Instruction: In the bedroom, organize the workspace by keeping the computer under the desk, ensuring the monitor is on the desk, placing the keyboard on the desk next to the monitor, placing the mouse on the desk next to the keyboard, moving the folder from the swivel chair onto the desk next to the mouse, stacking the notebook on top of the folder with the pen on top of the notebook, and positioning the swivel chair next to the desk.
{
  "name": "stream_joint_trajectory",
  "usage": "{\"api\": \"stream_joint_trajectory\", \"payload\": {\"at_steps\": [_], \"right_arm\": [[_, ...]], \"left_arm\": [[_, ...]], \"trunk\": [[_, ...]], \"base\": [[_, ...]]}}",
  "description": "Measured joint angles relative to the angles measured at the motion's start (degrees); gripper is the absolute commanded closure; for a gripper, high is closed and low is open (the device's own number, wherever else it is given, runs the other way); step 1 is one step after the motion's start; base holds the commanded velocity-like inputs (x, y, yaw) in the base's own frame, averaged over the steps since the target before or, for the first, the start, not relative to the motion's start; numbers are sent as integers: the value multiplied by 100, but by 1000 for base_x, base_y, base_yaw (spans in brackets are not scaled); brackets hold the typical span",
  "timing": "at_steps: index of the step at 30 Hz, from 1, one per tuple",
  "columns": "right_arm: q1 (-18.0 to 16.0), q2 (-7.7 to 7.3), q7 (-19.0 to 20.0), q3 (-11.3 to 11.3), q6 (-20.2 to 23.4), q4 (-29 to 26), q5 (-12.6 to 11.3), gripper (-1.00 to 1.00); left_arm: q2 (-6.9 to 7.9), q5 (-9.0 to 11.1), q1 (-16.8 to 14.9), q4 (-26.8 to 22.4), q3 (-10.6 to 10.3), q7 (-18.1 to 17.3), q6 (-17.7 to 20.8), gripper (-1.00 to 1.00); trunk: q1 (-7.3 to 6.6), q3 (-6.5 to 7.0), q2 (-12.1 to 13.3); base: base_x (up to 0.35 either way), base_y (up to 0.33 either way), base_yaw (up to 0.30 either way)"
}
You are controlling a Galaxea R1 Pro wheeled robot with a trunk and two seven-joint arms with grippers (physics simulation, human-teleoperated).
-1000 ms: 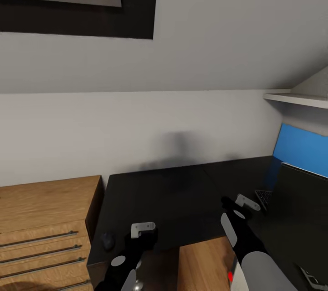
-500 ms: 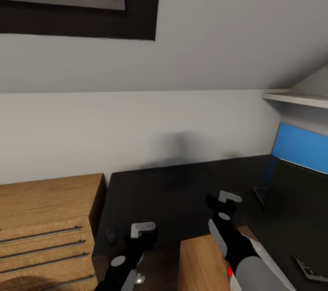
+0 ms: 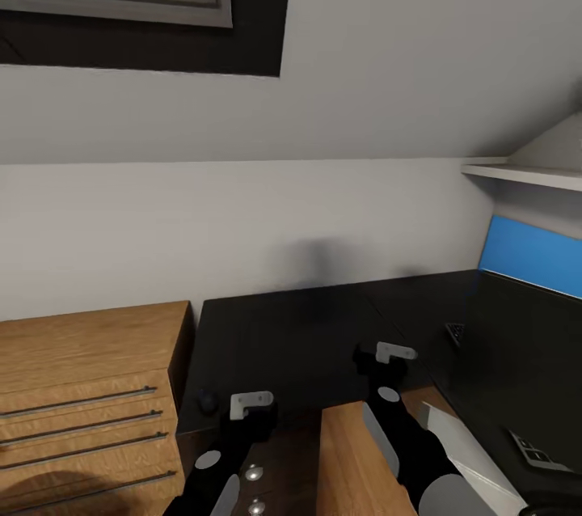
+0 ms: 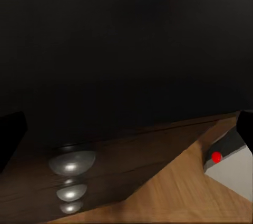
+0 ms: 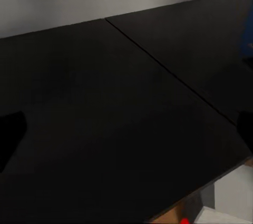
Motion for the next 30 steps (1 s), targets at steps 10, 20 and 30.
{"api": "stream_joint_trajectory", "payload": {"at_steps": [10,20,30], "right_arm": [[129,234,40,125,174,-225,-101,-100],[-52,343,-10,108,-116,91,139,-100],[-53,348,-34,109,-407,163,143,-100]], "left_arm": [[59,150,7,-24,93,192,141,-100],[97,-165,41,136,-10,34,-179,-100],[98,-212,41,136,-14,31,-183,-100]], "trunk": [[-2,0,-1],[-3,0,-1],[0,0,0]], "base": [[195,0,0],[309,0,0],[80,0,0]]}}
